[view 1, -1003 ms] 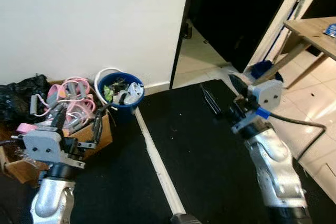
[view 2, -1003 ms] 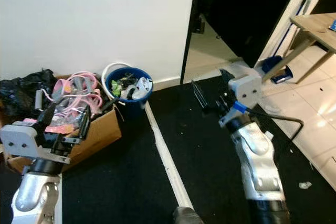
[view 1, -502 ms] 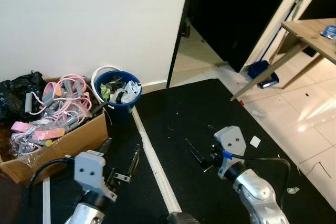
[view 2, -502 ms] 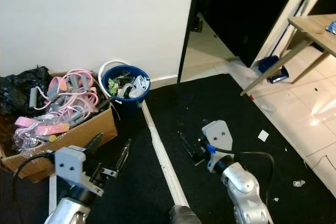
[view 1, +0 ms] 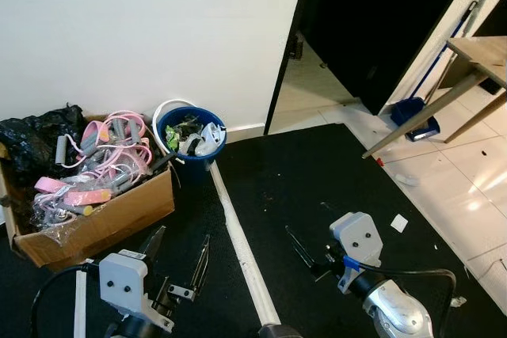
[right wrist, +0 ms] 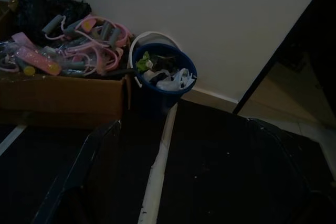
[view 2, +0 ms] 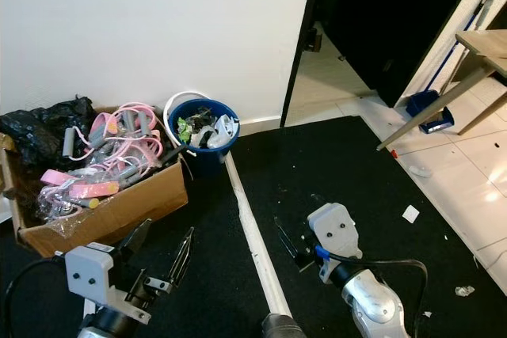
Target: Picking trash to rubbish bin
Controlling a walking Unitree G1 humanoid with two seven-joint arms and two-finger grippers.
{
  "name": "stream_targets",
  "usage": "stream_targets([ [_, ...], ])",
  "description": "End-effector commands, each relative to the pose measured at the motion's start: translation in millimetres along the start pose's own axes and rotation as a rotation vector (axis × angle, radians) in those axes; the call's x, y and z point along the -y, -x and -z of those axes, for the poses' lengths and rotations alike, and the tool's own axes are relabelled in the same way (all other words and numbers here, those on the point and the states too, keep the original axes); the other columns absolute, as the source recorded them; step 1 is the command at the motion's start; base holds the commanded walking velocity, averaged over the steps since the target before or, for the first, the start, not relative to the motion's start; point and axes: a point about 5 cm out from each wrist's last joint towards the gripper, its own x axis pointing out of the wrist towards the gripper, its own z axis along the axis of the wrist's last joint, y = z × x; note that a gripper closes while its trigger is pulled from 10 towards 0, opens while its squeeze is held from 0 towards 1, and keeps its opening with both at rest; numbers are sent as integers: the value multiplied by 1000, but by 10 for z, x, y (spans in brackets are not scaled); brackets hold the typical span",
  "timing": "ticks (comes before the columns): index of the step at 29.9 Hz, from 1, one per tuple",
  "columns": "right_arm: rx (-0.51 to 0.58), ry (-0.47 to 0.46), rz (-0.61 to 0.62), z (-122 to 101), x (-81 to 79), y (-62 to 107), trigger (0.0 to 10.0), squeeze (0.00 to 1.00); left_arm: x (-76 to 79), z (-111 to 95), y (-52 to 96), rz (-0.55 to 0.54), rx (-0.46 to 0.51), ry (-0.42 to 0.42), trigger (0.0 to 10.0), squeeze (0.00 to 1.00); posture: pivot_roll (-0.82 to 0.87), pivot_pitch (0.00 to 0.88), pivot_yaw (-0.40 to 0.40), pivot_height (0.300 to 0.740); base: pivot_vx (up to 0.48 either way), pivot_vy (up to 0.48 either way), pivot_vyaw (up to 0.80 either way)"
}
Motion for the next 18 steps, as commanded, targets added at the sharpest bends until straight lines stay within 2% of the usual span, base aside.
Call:
stream_targets([
  [1, 12, 16, -13, -35, -14, 7, 10000, 0, 39, -6, -8, 35, -13, 2, 10000, 0, -75, 0, -47, 740, 0, 0, 0],
  [8, 12, -11, -6, -41, -9, 16, 10000, 0, 41, -19, -40, 69, -11, 20, 10000, 0, -91, 0, -40, 740, 0, 0, 0],
  [11, 13, -69, -12, -44, 4, 26, 10000, 0, 44, -31, -43, 76, -9, 30, 10000, 0, -89, 0, -39, 740, 0, 0, 0],
  [18, 20, -117, -24, -60, 14, -5, 10000, 0, 28, -51, -65, 75, -4, 33, 10000, 0, -76, 3, -45, 740, 0, 0, 0],
])
